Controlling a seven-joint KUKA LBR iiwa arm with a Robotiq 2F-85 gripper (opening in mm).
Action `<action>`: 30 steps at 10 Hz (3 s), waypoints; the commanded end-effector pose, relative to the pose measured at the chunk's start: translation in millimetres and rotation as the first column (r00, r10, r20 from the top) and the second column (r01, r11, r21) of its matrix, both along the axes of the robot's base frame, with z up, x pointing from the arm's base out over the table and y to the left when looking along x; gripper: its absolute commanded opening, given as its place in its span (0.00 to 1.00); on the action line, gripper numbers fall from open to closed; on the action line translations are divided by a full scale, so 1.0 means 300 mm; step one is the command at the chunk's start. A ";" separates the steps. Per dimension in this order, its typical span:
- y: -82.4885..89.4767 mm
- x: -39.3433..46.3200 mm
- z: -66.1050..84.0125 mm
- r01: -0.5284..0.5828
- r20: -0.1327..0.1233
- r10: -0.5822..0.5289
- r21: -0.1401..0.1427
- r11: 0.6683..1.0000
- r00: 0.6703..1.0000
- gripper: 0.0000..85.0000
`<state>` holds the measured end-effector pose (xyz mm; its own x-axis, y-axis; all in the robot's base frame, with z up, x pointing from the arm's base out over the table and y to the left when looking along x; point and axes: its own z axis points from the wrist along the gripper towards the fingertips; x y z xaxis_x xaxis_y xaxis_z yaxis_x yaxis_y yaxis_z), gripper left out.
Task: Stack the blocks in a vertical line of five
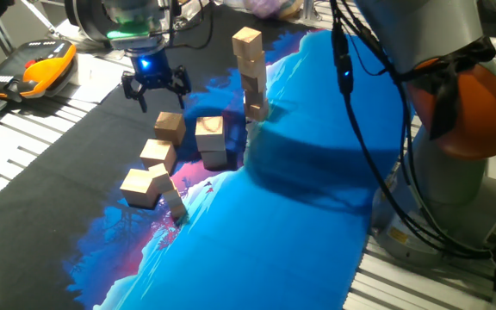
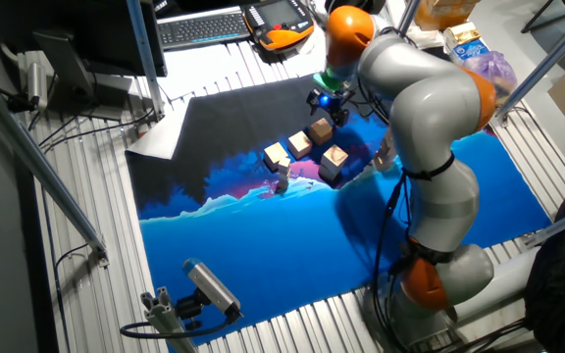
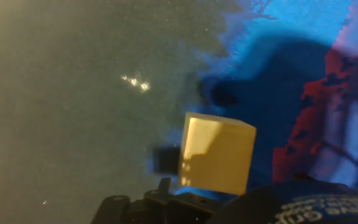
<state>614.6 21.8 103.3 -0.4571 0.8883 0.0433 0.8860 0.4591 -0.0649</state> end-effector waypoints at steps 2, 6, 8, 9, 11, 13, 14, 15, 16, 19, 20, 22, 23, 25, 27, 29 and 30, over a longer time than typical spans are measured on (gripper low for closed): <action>0.011 0.013 -0.037 0.020 0.015 -0.020 -0.006 1.000 1.000 1.00; -0.001 0.022 -0.083 0.028 0.027 -0.028 0.007 1.000 0.999 1.00; -0.002 0.015 -0.109 0.030 0.036 -0.030 0.005 1.000 0.999 1.00; 0.002 0.015 -0.124 0.031 0.044 -0.031 -0.002 1.000 0.999 1.00; 0.002 0.021 -0.142 0.036 0.052 -0.036 -0.001 0.999 0.998 1.00; -0.003 0.024 -0.154 0.034 0.058 -0.034 0.001 0.999 0.998 1.00; -0.002 0.026 -0.160 0.035 0.064 -0.034 0.000 0.999 0.997 1.00; -0.005 0.028 -0.166 0.031 0.067 -0.031 -0.006 0.999 0.997 0.80; -0.010 0.028 -0.171 0.028 0.067 -0.028 -0.004 1.000 0.997 0.80; -0.017 0.026 -0.174 -0.030 0.074 0.027 0.031 0.999 0.997 0.40; -0.017 0.022 -0.166 -0.063 0.096 0.057 0.065 0.996 0.994 0.00; -0.017 0.016 -0.153 -0.126 0.072 0.120 0.095 0.987 0.990 0.00; -0.017 0.016 -0.153 -0.134 0.063 0.128 0.100 0.986 0.990 0.00; -0.017 0.016 -0.153 -0.134 0.034 0.131 0.096 0.986 0.991 0.00; -0.017 0.016 -0.153 -0.139 0.049 0.135 0.074 0.988 0.990 0.00; -0.017 0.016 -0.153 -0.117 0.070 0.116 0.018 0.993 0.991 0.00; -0.017 0.016 -0.153 -0.114 0.073 0.113 0.013 0.993 0.991 0.00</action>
